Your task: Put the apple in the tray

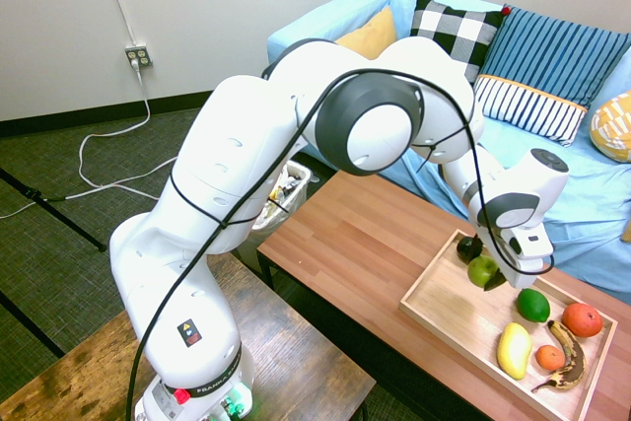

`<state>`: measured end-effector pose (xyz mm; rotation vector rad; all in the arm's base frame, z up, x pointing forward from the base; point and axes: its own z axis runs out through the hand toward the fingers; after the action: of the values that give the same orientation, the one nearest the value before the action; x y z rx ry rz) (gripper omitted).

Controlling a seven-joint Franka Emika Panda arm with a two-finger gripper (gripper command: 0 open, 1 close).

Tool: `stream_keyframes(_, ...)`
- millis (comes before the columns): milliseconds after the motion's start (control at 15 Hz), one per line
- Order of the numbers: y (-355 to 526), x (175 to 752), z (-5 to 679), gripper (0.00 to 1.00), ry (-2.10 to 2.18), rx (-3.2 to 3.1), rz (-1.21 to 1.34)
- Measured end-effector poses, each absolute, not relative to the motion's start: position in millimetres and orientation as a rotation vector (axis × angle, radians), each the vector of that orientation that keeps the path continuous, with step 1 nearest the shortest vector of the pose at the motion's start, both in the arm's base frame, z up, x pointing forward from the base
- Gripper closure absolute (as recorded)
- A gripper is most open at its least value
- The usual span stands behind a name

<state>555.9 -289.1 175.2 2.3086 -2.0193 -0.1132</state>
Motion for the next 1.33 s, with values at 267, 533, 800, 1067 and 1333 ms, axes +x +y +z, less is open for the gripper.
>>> stream_keyframes(267, -301.7, 553.8, 143.7, 1.00, -2.001, 2.285, -0.182)
stream_keyframes(533, -305.6, 556.1, 123.1, 1.00, -1.975, 2.282, -0.232)
stream_keyframes(800, -310.1, 559.8, 117.4, 1.00, -1.952, 2.294, -0.252)
stream_keyframes(1067, -312.2, 563.5, 111.6, 1.00, -1.939, 2.298, -0.269)
stream_keyframes(1333, -309.7, 566.5, 108.6, 0.00, -1.928, 2.302, -0.290)
